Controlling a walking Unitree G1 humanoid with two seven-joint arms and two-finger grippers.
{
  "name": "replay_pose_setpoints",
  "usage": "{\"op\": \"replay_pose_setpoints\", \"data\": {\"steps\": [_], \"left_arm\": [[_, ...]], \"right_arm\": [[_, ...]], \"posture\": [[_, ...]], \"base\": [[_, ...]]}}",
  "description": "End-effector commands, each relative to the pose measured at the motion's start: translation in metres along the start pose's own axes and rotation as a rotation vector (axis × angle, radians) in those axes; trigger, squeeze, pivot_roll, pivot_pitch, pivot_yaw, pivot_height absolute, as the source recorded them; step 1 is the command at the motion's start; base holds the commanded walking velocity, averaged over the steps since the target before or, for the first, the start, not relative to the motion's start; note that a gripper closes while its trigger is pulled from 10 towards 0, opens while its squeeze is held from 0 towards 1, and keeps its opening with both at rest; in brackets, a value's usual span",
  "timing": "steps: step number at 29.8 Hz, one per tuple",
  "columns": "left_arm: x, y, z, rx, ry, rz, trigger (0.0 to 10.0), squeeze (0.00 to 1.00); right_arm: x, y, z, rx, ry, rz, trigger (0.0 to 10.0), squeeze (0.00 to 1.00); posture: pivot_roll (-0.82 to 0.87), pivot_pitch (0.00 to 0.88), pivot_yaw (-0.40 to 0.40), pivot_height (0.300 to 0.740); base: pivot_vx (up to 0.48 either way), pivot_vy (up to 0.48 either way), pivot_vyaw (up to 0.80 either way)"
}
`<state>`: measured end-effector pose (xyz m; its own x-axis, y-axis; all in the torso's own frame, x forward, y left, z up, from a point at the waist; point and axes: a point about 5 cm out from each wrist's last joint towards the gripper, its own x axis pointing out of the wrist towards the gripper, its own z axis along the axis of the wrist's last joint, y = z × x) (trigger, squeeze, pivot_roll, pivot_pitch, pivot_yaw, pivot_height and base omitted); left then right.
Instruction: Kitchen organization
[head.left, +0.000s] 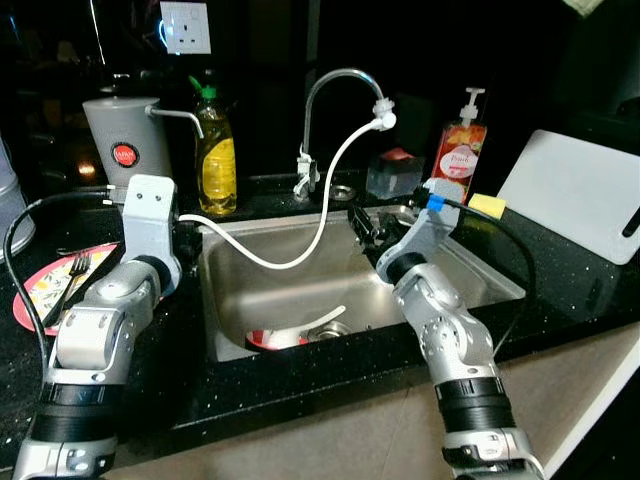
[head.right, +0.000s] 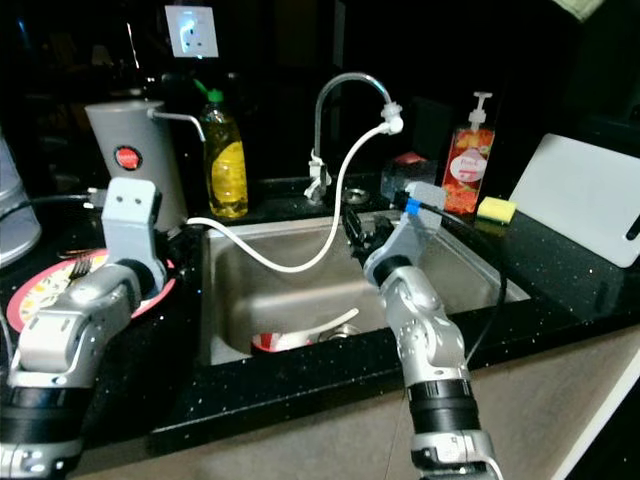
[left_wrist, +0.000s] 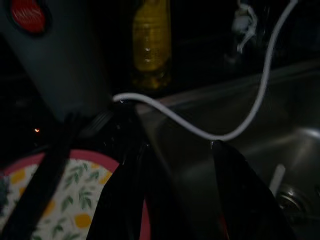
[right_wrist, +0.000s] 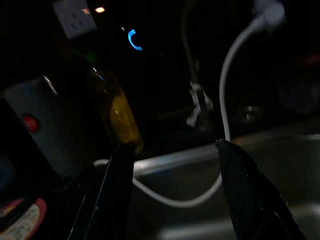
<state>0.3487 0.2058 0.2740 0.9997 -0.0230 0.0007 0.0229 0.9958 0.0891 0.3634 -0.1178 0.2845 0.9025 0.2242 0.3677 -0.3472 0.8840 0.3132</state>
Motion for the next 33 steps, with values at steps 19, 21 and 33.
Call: {"op": "replay_pose_setpoints", "data": {"steps": [19, 21, 33], "left_arm": [[-0.009, 0.108, -0.027, -0.029, 0.255, 0.560, 10.0, 0.00], [-0.010, 0.113, -0.030, -0.023, 0.274, 0.577, 10.0, 0.00], [-0.005, 0.113, -0.049, -0.122, 0.354, 0.511, 10.0, 1.00]], "right_arm": [[-0.012, 0.002, -0.004, -0.016, 0.038, 0.036, 10.0, 0.00], [-0.012, 0.001, -0.004, -0.017, 0.039, 0.035, 10.0, 0.00], [-0.012, 0.001, -0.005, -0.016, 0.046, 0.031, 10.0, 0.00]], "posture": [[-0.04, 0.010, -0.025, 0.740], [-0.04, 0.010, -0.025, 0.740], [-0.04, 0.012, -0.024, 0.740]], "base": [[0.000, 0.000, 0.00], [0.000, 0.000, 0.00], [0.000, 0.000, 0.00]]}}
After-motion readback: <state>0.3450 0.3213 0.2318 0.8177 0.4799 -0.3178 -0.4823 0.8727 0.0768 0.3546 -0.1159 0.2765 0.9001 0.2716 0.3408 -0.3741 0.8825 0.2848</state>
